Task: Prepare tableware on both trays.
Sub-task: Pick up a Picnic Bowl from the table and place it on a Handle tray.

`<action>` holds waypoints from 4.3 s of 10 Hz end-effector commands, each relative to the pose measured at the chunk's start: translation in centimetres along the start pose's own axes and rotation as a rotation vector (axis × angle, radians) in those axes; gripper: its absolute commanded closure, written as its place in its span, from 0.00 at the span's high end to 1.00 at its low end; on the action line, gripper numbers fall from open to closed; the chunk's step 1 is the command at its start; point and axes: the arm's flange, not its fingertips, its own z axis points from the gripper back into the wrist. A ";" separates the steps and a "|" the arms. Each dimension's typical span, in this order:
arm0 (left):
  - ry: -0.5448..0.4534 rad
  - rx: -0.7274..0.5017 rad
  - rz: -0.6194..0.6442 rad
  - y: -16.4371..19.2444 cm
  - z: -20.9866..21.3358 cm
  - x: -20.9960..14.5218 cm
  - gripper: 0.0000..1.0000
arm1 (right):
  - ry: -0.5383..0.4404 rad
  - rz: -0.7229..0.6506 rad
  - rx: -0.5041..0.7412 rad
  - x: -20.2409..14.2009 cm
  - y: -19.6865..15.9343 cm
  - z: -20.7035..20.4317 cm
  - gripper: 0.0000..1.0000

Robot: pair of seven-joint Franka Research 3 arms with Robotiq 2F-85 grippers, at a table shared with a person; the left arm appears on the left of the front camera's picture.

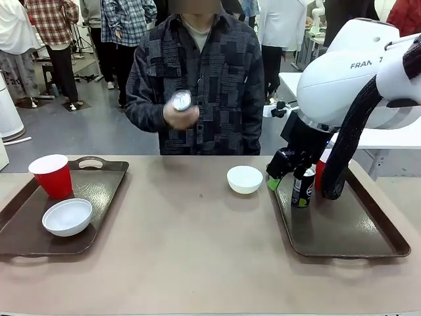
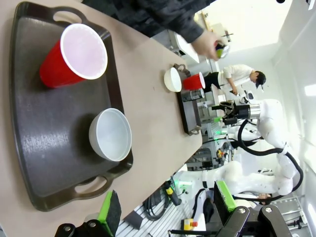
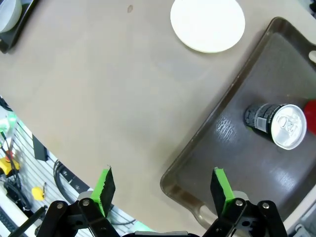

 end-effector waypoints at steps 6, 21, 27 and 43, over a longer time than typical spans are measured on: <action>-0.005 -0.002 -0.005 -0.3 0.2 -0.1 1.00 | -0.026 -0.087 -0.083 3.4 -1.2 -0.2 1.00; -0.005 -0.002 -0.005 -0.3 0.2 -0.1 1.00 | -0.051 -0.361 -0.145 16.4 -8.3 -8.2 1.00; -0.005 -0.002 -0.005 -0.3 0.2 -0.1 1.00 | 0.068 -0.356 -0.141 16.9 -9.1 -12.8 1.00; -0.005 -0.002 -0.005 -0.3 0.2 -0.1 1.00 | 0.064 -0.201 -0.105 10.5 -3.9 -4.1 0.00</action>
